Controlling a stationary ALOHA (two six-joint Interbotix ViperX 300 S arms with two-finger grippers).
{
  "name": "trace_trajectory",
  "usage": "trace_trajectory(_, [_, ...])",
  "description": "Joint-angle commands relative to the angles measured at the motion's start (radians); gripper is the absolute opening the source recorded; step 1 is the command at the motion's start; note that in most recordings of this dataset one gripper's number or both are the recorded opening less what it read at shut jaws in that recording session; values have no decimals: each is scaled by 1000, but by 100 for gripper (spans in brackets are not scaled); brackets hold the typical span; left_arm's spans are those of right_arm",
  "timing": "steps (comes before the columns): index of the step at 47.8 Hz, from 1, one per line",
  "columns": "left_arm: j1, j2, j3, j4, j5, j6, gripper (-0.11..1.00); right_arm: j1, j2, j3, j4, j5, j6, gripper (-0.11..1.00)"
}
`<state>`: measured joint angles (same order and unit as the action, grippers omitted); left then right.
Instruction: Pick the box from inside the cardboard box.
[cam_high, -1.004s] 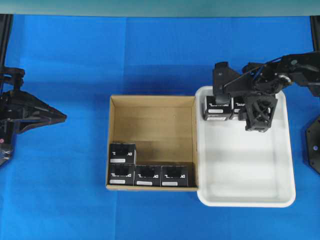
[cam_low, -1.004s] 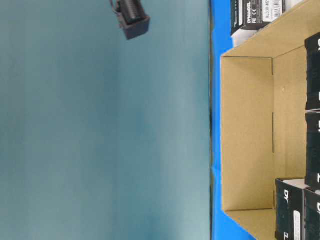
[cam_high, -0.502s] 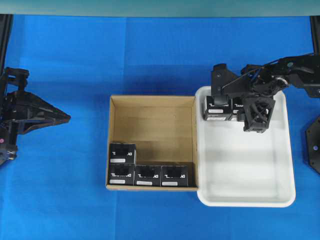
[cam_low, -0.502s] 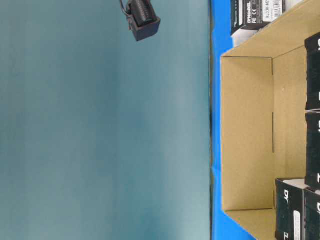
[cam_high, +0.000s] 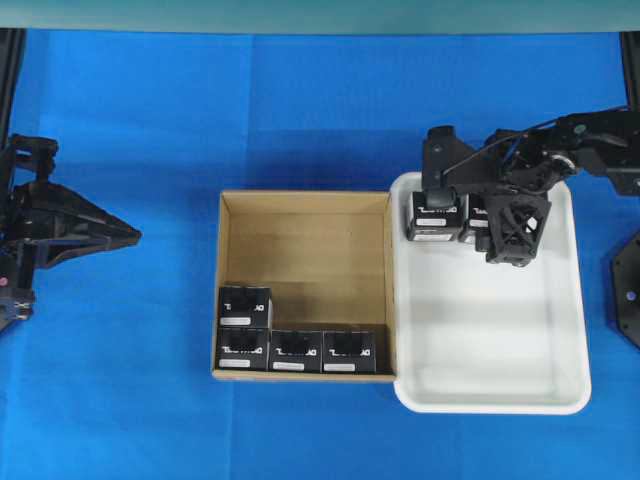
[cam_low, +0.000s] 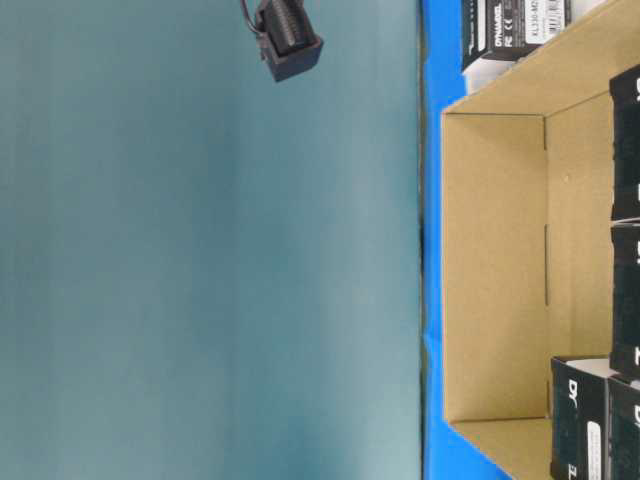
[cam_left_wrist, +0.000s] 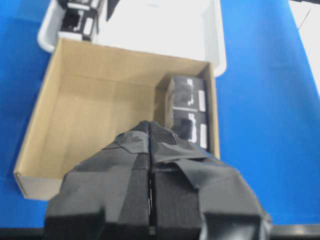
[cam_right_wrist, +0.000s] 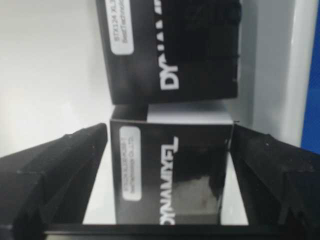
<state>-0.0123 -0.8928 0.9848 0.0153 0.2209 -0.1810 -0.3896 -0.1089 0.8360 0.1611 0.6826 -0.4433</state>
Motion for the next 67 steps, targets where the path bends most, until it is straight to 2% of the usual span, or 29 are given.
trace_trajectory(1, [-12, 6, -28, 3, -8, -2, -6, 2, -37, -15, -2, 15, 11, 95])
trace_trajectory(18, [-14, 12, -28, 2, -9, 2, -6, -9, -249, -69, -2, 80, 23, 95])
trace_trajectory(39, [-11, 9, -28, 2, -8, 2, -6, -12, -399, -80, -2, 43, 81, 95])
trace_trajectory(52, [-11, 9, -28, 3, -8, 2, -6, -17, -489, -43, -2, 35, 109, 95])
trace_trajectory(67, [-9, 6, -28, 3, -8, 3, -6, -17, -598, 2, -2, -12, 179, 95])
